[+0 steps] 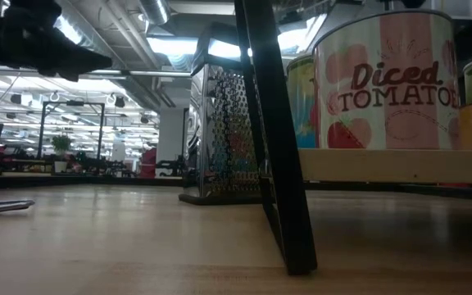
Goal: Pick and place cans onto a shelf
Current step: Return to Home Position
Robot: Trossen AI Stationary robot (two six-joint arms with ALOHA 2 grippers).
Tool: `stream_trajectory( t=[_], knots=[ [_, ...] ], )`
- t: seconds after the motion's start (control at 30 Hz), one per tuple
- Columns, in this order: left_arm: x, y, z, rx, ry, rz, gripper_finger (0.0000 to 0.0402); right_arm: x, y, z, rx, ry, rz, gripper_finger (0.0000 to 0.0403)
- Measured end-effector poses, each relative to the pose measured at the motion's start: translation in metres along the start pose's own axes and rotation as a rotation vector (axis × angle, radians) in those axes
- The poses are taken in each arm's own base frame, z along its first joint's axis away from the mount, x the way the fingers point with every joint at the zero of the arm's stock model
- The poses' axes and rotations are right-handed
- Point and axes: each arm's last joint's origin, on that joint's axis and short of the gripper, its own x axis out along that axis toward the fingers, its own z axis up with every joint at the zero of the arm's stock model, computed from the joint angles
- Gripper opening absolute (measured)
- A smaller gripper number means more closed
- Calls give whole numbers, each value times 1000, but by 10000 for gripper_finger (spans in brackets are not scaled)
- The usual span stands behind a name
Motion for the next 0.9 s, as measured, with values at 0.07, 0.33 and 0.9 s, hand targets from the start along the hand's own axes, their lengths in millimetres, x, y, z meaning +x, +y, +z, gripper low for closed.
stream_trajectory(
  t=[0.07, 0.33, 0.9],
  knots=[
    [0, -1, -2, -1, -4, -27, 0, -6, -4, -6, -7, -25, 9, 46],
    [3, -5, -22, -53, -7, -36, 0, -32, -20, -23, -42, -132, 21, 46],
    [4, -6, -23, -29, -41, -62, 0, -76, -41, -43, -103, -314, 190, 46]
  ],
)
